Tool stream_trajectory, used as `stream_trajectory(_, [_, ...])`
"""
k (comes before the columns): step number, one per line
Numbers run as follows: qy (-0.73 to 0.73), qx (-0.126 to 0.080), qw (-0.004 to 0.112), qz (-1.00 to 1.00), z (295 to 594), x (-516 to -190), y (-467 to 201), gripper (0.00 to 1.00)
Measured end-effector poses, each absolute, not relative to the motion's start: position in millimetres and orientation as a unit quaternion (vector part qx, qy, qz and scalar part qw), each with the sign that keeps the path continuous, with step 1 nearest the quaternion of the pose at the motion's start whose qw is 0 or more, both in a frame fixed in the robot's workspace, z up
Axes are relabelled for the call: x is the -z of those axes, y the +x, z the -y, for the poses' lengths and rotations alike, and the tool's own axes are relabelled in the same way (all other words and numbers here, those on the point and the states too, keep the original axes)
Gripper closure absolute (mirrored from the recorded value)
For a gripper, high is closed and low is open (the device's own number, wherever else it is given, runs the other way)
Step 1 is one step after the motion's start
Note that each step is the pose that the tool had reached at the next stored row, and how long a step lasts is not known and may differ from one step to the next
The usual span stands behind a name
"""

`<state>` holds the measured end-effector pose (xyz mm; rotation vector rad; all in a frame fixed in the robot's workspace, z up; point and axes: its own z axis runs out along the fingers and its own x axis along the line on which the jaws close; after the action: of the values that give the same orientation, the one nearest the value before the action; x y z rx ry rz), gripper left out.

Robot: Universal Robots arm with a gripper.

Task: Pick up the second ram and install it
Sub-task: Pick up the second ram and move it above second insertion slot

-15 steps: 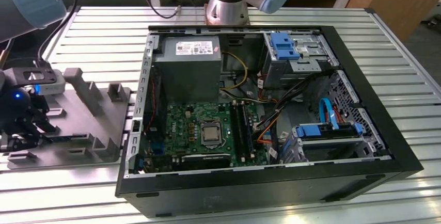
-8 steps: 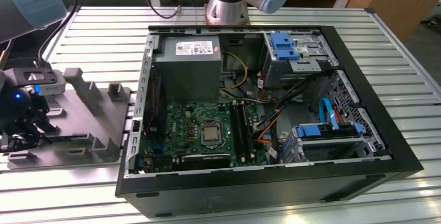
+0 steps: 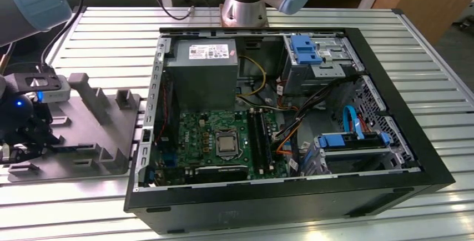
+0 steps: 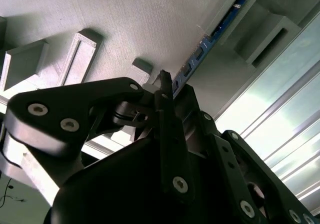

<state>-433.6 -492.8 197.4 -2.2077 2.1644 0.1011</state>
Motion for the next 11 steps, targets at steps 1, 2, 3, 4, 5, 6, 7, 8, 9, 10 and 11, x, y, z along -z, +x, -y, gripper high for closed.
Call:
stream_trajectory(1, [-0.713, -0.033, 0.024, -0.699, 492.8, -197.4, -433.6, 0.73])
stream_trajectory(2, [-0.713, -0.033, 0.024, -0.699, 492.8, -197.4, -433.6, 0.73])
stream_trajectory(3, [-0.713, -0.033, 0.024, -0.699, 492.8, -197.8, -433.5, 0.73])
stream_trajectory(4, [-0.713, -0.033, 0.024, -0.700, 492.8, -198.5, -433.6, 0.73])
stream_trajectory(5, [-0.713, -0.033, 0.024, -0.699, 492.8, -198.6, -433.5, 0.73])
stream_trajectory(6, [-0.713, -0.033, 0.024, -0.699, 492.8, -198.6, -433.5, 0.73])
stream_trajectory(7, [-0.713, -0.033, 0.024, -0.699, 492.8, -198.7, -433.5, 0.73])
stream_trajectory(8, [-0.713, -0.033, 0.024, -0.699, 492.8, -199.0, -433.6, 0.73])
stream_trajectory(9, [-0.713, -0.033, 0.024, -0.699, 492.8, -199.0, -433.5, 0.73])
stream_trajectory(10, [-0.713, -0.033, 0.024, -0.699, 492.8, -199.0, -433.5, 0.73])
stream_trajectory(11, [-0.713, -0.033, 0.024, -0.699, 492.8, -199.1, -433.5, 0.73])
